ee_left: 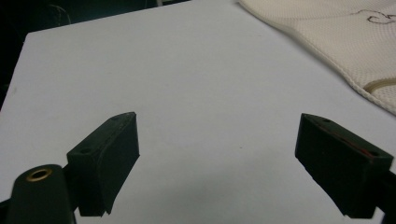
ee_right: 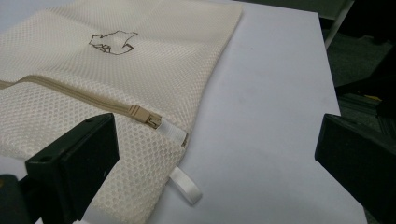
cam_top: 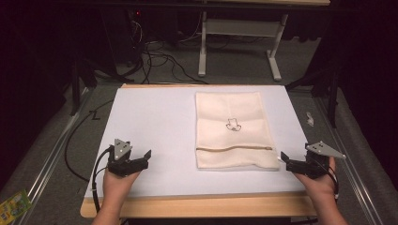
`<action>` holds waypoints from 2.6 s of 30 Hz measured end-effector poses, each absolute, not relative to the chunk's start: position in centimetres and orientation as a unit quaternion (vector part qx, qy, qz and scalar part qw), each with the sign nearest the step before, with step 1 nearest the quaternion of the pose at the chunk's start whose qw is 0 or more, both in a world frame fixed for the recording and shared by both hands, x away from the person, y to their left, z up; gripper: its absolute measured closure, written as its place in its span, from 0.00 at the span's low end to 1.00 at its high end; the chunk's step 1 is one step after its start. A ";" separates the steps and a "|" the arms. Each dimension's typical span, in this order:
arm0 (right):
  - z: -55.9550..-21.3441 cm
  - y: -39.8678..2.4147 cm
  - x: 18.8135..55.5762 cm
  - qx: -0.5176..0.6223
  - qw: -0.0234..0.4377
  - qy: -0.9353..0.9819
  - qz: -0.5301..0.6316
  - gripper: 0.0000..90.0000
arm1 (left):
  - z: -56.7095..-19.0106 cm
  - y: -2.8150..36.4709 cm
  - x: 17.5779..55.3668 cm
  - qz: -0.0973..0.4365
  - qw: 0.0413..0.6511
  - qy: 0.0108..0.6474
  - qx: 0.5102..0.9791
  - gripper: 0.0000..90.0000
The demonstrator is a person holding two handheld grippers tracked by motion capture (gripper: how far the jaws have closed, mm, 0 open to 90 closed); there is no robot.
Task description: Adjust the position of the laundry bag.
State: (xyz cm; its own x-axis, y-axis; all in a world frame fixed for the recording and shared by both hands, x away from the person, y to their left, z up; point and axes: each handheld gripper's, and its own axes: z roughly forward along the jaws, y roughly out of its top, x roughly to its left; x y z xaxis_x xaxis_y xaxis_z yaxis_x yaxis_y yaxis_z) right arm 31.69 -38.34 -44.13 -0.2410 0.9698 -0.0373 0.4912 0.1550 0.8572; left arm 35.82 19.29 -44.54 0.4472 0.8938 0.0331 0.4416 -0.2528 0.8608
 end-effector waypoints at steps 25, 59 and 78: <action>-44.4 -38.0 31.4 0.521 0.299 0.698 0.390 0.00 | -45.5 14.0 36.3 0.204 0.438 0.416 0.770 0.14; -45.1 -37.3 31.1 0.511 0.292 0.716 0.375 0.04 | -47.8 3.1 37.2 0.143 0.382 0.334 0.850 0.97; -45.0 -36.2 30.9 0.501 0.254 0.723 0.402 0.24 | -47.2 8.4 30.9 0.138 0.363 0.318 0.865 0.86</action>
State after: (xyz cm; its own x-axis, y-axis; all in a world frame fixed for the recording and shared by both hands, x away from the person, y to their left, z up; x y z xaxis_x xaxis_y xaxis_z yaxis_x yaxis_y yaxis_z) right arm 30.91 -36.16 -45.02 -0.3681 0.9291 0.0365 0.5205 0.1734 0.8361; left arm 30.88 8.37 -47.21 0.7590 0.6510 0.0077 0.4508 -0.5341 0.7152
